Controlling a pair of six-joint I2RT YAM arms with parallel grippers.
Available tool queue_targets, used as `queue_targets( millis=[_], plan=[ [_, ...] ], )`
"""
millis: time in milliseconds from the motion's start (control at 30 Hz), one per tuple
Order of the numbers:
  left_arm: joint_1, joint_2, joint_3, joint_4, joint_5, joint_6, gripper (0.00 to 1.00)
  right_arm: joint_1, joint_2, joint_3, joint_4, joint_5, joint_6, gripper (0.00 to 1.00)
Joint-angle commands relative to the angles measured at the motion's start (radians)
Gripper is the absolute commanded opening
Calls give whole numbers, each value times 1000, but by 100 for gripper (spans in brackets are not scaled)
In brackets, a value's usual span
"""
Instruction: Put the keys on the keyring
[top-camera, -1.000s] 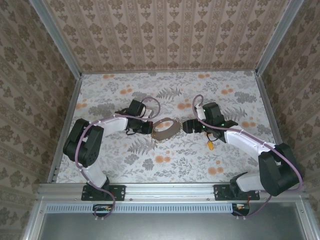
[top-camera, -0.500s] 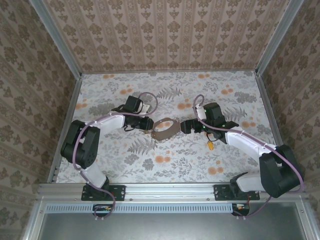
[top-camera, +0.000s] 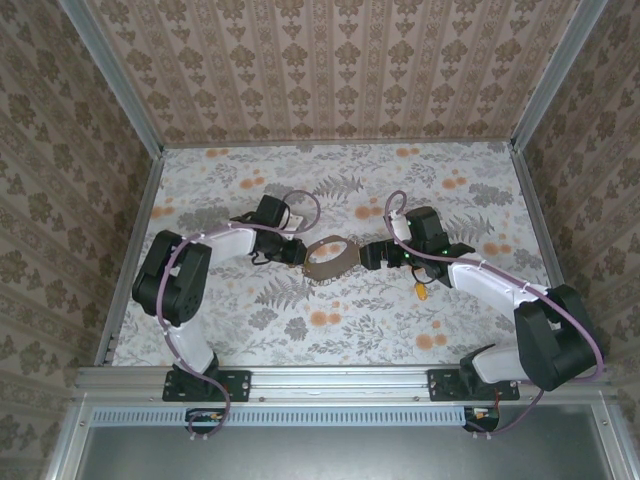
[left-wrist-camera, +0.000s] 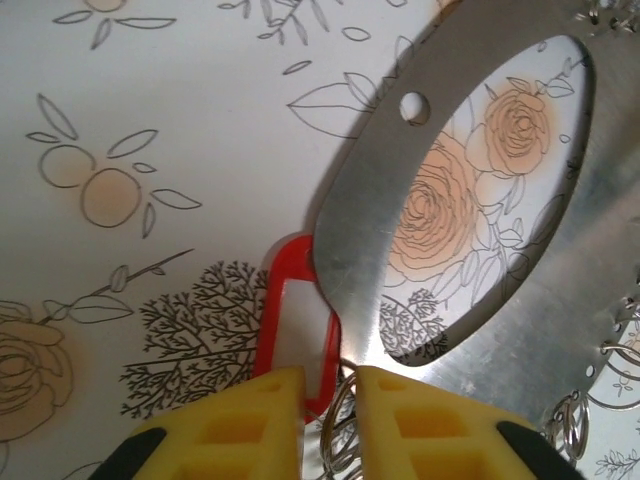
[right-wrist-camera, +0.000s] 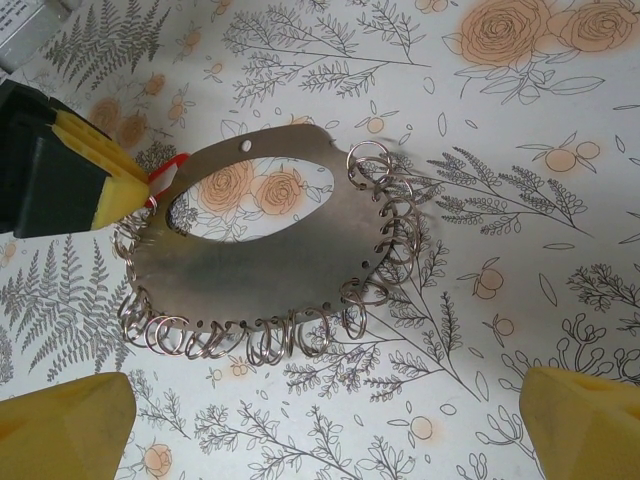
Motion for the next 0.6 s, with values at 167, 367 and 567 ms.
queue_targets(
  millis=[167, 367, 567],
  plan=[
    [-20, -3, 9, -19, 15, 22, 14, -5, 9, -1, 28, -5, 2, 100],
    [-24, -25, -9, -19, 10, 18, 9, -6, 1, -3, 25, 6, -2, 100],
    [-23, -41, -7, -22, 4, 20, 0, -5, -7, 1, 23, 6, -2, 100]
  ],
)
